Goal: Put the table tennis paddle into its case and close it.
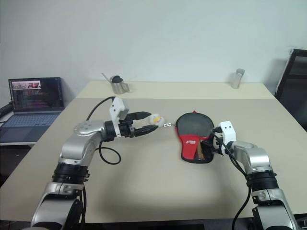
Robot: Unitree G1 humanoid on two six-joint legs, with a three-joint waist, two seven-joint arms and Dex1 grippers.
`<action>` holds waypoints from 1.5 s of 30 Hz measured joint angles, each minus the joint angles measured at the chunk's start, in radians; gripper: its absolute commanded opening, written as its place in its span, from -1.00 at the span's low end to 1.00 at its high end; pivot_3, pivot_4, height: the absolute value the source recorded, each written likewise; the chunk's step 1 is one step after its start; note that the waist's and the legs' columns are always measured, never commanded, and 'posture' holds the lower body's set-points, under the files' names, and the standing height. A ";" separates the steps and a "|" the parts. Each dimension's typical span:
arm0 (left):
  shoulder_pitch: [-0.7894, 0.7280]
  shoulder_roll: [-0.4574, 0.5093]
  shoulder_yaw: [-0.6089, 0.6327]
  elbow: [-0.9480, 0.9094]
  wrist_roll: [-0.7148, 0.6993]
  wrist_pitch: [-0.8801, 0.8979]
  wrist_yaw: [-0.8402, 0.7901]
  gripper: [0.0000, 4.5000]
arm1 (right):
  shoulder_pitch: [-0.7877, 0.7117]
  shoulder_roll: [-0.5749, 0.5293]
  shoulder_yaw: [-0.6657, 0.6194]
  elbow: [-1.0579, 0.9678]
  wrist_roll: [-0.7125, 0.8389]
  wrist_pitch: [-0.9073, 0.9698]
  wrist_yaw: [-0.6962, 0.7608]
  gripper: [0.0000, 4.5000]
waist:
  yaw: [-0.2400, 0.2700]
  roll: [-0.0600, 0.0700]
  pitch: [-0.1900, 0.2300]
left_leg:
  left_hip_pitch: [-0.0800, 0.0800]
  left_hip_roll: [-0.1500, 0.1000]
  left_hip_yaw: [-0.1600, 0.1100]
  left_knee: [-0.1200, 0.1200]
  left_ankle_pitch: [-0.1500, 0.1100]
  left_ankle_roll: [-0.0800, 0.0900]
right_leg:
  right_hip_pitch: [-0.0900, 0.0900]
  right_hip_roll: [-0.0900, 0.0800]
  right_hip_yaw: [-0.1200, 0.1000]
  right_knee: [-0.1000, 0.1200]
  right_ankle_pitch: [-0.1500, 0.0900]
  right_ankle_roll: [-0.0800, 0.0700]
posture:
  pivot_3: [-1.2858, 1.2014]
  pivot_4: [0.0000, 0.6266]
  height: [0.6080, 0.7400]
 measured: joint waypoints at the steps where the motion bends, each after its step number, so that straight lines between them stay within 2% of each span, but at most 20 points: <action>1: 0.000 0.000 -0.002 0.000 0.000 0.000 0.000 0.62 | -0.008 0.005 0.000 0.010 -0.006 0.000 0.001 0.99 | -0.001 0.000 0.000 | 0.000 0.000 0.000 0.000 0.000 0.000 | 0.000 0.000 0.000 0.000 0.000 0.000 | 0.03 -0.52 1.00; 4: 0.000 0.000 -0.003 0.000 0.000 -0.001 0.001 0.62 | -0.031 0.026 -0.003 0.047 -0.012 -0.001 0.002 0.99 | -0.011 -0.001 -0.001 | 0.002 0.000 0.000 0.000 0.000 0.000 | 0.002 0.000 0.000 0.000 0.000 -0.001 | 0.03 -0.52 1.00; 7: 0.000 0.000 -0.003 0.000 0.000 -0.001 0.001 0.62 | -0.044 0.038 -0.005 0.070 -0.018 -0.006 -0.001 0.72 | -0.021 -0.001 -0.001 | 0.003 0.000 0.000 0.000 0.000 0.000 | 0.002 0.000 0.000 0.001 0.001 -0.001 | 0.03 -0.52 1.00; 14: 0.012 0.025 -0.003 -0.002 0.000 -0.003 -0.001 0.62 | -0.053 0.055 -0.006 0.087 -0.026 -0.001 0.009 -0.34 | -0.022 -0.001 -0.001 | 0.003 0.001 0.000 0.000 0.000 0.000 | 0.002 0.000 0.001 0.001 0.001 -0.001 | 0.03 -0.52 1.00; 19: 0.052 0.044 -0.003 -0.004 -0.001 -0.002 -0.002 0.62 | -0.048 0.074 -0.004 0.075 -0.027 0.004 0.008 -0.98 | -0.022 -0.001 -0.001 | 0.003 0.001 0.000 0.000 0.000 0.000 | 0.003 0.000 0.001 0.001 0.001 -0.001 | 0.03 -0.52 1.00; 25: 0.084 0.079 -0.001 -0.038 -0.015 0.006 -0.016 0.62 | -0.049 0.093 -0.004 0.069 -0.034 0.004 -0.002 -0.99 | -0.026 -0.001 -0.002 | 0.004 0.001 0.001 -0.001 0.000 0.000 | 0.002 0.000 0.002 0.001 0.001 -0.001 | 0.03 -0.52 1.00; 31: 0.221 0.207 0.027 -0.129 -0.133 0.130 -0.147 0.62 | -0.049 0.135 -0.001 0.005 -0.035 0.065 0.000 -0.99 | -0.038 -0.001 -0.001 | 0.004 0.003 0.001 -0.002 0.000 0.000 | 0.001 0.002 0.002 0.001 0.000 -0.001 | 0.03 -0.52 1.00; 35: 0.258 0.278 0.038 -0.159 -0.178 0.161 -0.213 0.62 | -0.047 0.175 0.004 -0.043 -0.032 0.122 0.001 -0.99 | -0.040 -0.001 -0.001 | 0.004 0.003 0.001 -0.002 0.000 0.000 | 0.001 0.002 0.002 0.001 0.000 -0.002 | 0.03 -0.52 1.00; 45: 0.326 0.300 0.039 -0.256 -0.232 0.222 -0.232 0.62 | -0.008 0.296 0.024 -0.189 0.011 0.255 -0.036 -0.99 | -0.039 0.000 -0.001 | 0.000 0.003 0.001 -0.002 0.000 0.000 | -0.002 0.002 0.002 0.000 0.000 -0.002 | 0.03 -0.52 1.00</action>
